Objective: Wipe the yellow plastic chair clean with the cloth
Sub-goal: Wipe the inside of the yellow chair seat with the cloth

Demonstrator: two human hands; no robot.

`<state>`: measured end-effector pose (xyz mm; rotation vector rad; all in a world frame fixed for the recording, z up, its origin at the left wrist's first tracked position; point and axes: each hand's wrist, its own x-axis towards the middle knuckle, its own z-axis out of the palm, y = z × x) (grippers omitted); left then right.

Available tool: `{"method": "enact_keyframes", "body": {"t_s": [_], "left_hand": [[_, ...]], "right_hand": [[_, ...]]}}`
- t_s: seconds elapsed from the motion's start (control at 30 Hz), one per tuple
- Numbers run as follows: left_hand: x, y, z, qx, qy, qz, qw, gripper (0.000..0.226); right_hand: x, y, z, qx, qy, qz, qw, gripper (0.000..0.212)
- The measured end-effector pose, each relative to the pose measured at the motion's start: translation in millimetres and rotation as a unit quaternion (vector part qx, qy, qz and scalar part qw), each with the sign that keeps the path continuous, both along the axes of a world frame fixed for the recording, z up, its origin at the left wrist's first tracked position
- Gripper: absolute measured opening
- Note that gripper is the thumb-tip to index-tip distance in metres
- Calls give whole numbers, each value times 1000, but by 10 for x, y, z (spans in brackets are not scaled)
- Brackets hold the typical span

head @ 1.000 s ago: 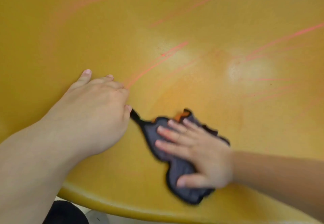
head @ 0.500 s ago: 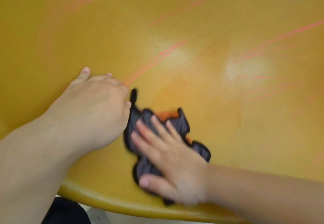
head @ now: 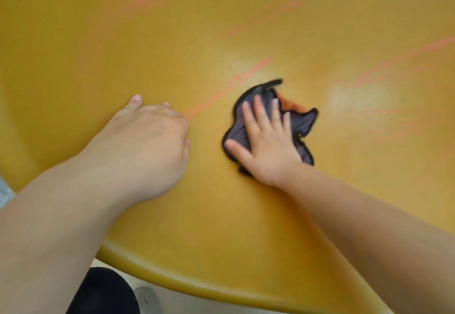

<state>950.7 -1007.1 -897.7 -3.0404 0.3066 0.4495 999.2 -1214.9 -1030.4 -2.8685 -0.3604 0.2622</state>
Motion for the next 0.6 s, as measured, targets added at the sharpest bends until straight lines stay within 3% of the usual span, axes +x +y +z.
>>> {"method": "enact_keyframes", "body": {"t_s": [0.07, 0.13, 0.23, 0.3, 0.4, 0.5, 0.6], "left_hand": [[12, 1, 9, -16, -17, 7, 1000, 60], [20, 24, 27, -41, -44, 21, 998, 61], [-7, 45, 53, -49, -65, 22, 996, 58], [-51, 58, 86, -41, -66, 19, 997, 60], [-111, 140, 121, -27, -113, 10, 993, 54], [-154, 268, 151, 8, -166, 8, 986, 55], [-177, 372, 202, 33, -197, -4, 980, 56]], "right_hand": [[-592, 404, 161, 73, 38, 141, 987, 91], [-1113, 541, 322, 144, 79, 263, 951, 84], [-1073, 149, 261, 119, 54, 359, 924, 80], [-536, -302, 63, 16, -15, 310, 950, 82], [414, -895, -36, -101, -79, 83, 988, 92], [841, -949, 4, -107, -109, -73, 986, 95], [772, -404, 11, -36, -60, -107, 992, 101]]}}
